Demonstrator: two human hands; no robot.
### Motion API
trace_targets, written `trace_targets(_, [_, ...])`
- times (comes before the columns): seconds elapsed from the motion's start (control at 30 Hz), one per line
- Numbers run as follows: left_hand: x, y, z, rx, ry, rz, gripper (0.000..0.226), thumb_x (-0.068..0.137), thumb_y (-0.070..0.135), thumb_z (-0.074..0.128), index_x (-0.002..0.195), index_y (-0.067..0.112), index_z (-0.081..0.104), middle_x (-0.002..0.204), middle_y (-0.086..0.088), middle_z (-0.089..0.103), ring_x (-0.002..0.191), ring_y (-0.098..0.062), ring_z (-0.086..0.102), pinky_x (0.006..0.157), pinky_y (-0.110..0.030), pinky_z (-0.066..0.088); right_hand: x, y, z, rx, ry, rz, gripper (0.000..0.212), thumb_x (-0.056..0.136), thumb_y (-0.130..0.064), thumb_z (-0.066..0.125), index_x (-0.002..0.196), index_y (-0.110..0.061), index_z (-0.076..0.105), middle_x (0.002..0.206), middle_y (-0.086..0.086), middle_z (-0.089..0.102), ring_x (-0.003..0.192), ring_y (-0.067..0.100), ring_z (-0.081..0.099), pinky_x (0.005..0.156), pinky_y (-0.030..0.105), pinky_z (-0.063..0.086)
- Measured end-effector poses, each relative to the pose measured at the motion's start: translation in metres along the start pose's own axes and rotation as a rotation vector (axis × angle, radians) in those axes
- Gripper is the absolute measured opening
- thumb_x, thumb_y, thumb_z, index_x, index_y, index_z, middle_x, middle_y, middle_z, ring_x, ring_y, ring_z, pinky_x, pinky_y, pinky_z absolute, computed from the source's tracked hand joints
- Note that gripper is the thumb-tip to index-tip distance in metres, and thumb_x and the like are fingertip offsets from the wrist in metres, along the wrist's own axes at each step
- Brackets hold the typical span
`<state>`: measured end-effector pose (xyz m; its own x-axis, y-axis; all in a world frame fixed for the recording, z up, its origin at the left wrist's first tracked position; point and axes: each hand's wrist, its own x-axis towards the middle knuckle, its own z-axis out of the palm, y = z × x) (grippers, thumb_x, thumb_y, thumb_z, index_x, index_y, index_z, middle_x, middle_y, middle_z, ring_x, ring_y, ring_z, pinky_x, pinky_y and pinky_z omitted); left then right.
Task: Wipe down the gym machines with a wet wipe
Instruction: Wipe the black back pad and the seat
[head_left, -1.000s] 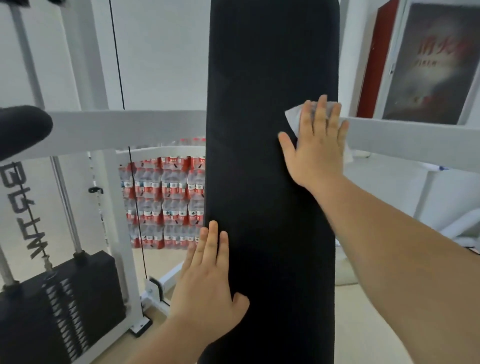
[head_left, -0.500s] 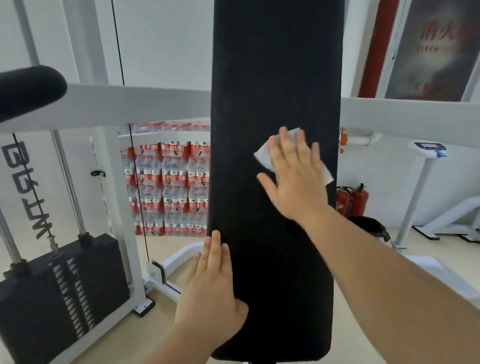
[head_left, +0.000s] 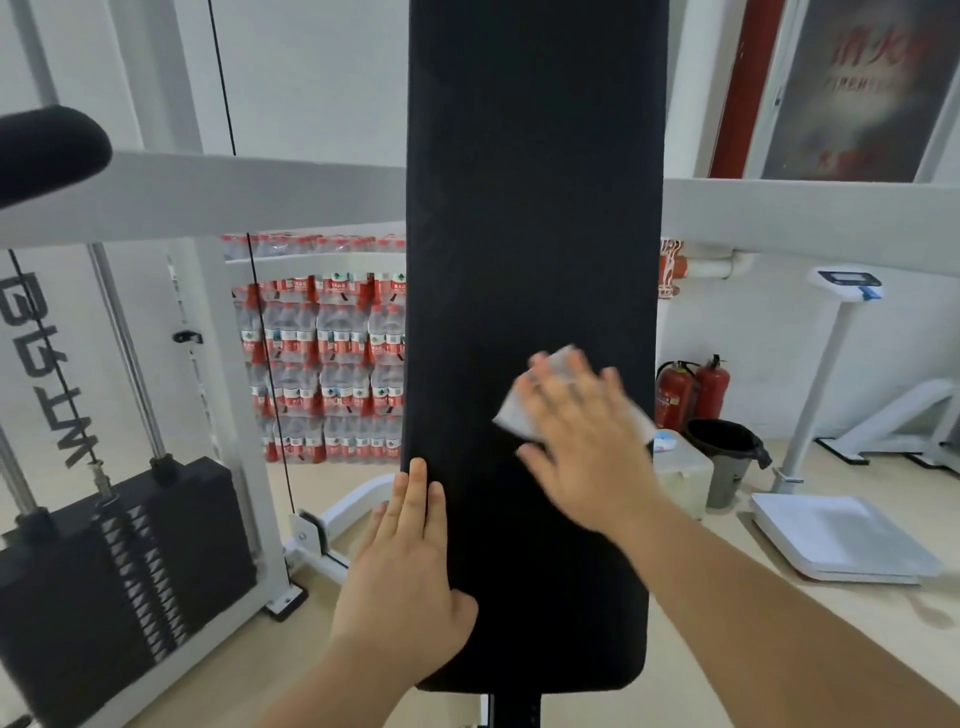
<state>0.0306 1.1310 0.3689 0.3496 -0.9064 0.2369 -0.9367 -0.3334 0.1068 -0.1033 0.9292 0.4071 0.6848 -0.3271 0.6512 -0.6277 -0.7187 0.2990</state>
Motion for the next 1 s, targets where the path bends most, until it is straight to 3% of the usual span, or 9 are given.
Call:
trace_targets(0.1, [-0.007, 0.004, 0.005, -0.003, -0.011, -0.017, 0.092, 0.09, 0.047, 0.036, 0.158, 0.013, -0.015, 0.158, -0.007, -0.038, 0.145, -0.017, -0.029, 0.116, -0.033, -0.011, 0.021, 0.039, -0.017, 0.075, -0.028, 0.419, 0.079, 0.102, -0.058, 0.028, 0.162, -0.017, -0.001, 0.17, 0.011, -0.007, 0.156, 0.038, -0.007, 0.125, 0.057, 0.002])
trace_targets(0.17, [-0.008, 0.004, 0.001, -0.019, -0.014, -0.034, 0.09, 0.091, 0.046, 0.038, 0.159, 0.014, -0.012, 0.16, -0.006, -0.035, 0.152, -0.019, -0.02, 0.119, -0.031, -0.005, 0.047, 0.038, -0.031, 0.13, -0.001, 0.557, 0.08, 0.102, -0.061, 0.02, 0.162, -0.016, -0.006, 0.17, 0.012, -0.012, 0.155, 0.039, -0.01, 0.125, 0.059, 0.004])
trace_targets(0.23, [-0.01, 0.003, 0.0, -0.033, -0.025, -0.039, 0.089, 0.092, 0.046, 0.04, 0.159, 0.016, -0.01, 0.162, -0.004, -0.032, 0.154, -0.02, -0.014, 0.122, -0.032, 0.002, 0.066, 0.015, -0.036, 0.11, 0.023, 0.473, 0.082, 0.101, -0.064, 0.02, 0.162, -0.016, -0.006, 0.17, 0.012, -0.012, 0.155, 0.039, -0.012, 0.126, 0.057, 0.001])
trace_targets(0.33, [-0.022, 0.003, 0.007, -0.028, -0.065, -0.036, 0.088, 0.093, 0.045, 0.041, 0.16, 0.015, -0.006, 0.161, -0.004, -0.033, 0.155, -0.021, -0.01, 0.124, -0.035, 0.006, 0.058, -0.043, -0.026, 0.077, 0.004, 0.155, 0.082, 0.101, -0.063, 0.023, 0.163, -0.016, 0.0, 0.171, 0.01, -0.008, 0.156, 0.036, -0.013, 0.126, 0.058, 0.002])
trace_targets(0.5, [-0.049, -0.001, 0.031, -0.051, -0.136, -0.053, 0.082, 0.097, 0.038, 0.038, 0.159, 0.012, -0.008, 0.161, -0.003, -0.034, 0.155, -0.02, 0.001, 0.125, -0.035, 0.004, -0.045, -0.09, 0.024, 0.021, -0.128, -0.193, 0.077, 0.104, -0.059, 0.032, 0.164, -0.02, 0.004, 0.171, 0.003, -0.007, 0.156, 0.029, -0.014, 0.126, 0.054, 0.005])
trace_targets(0.63, [-0.06, -0.006, 0.044, -0.026, -0.151, -0.029, 0.078, 0.099, 0.037, 0.035, 0.159, 0.01, -0.006, 0.154, -0.002, -0.041, 0.155, -0.016, 0.002, 0.125, -0.035, 0.0, -0.081, -0.028, 0.031, -0.08, -0.147, -0.226, 0.081, 0.101, -0.064, 0.038, 0.164, -0.021, 0.008, 0.171, 0.003, -0.004, 0.157, 0.029, -0.008, 0.126, 0.052, 0.001])
trace_targets(0.83, [-0.069, -0.004, 0.063, -0.044, -0.182, -0.051, 0.081, 0.098, 0.038, 0.037, 0.159, 0.009, -0.006, 0.15, -0.002, -0.047, 0.155, -0.015, 0.0, 0.123, -0.034, -0.003, -0.006, 0.015, -0.007, 0.05, -0.046, 0.362, 0.086, 0.099, -0.065, 0.028, 0.163, -0.016, -0.004, 0.17, 0.011, -0.012, 0.156, 0.037, -0.012, 0.126, 0.055, -0.001])
trace_targets(0.9, [-0.069, -0.003, 0.068, -0.047, -0.195, -0.063, 0.083, 0.098, 0.042, 0.037, 0.159, 0.009, -0.008, 0.153, -0.004, -0.046, 0.155, -0.015, -0.003, 0.124, -0.034, -0.002, 0.013, -0.016, -0.01, 0.073, -0.009, 0.284, 0.085, 0.099, -0.065, 0.028, 0.163, -0.016, 0.001, 0.171, 0.011, -0.008, 0.156, 0.038, -0.009, 0.125, 0.058, 0.001])
trace_targets(1.0, [-0.068, -0.006, 0.072, -0.029, -0.213, -0.065, 0.083, 0.098, 0.044, 0.036, 0.159, 0.009, -0.009, 0.154, -0.005, -0.046, 0.155, -0.016, -0.005, 0.125, -0.035, -0.001, 0.005, -0.082, 0.008, 0.043, -0.032, -0.078, 0.08, 0.101, -0.062, 0.03, 0.164, -0.018, 0.005, 0.171, 0.006, -0.005, 0.156, 0.035, -0.012, 0.125, 0.057, -0.001])
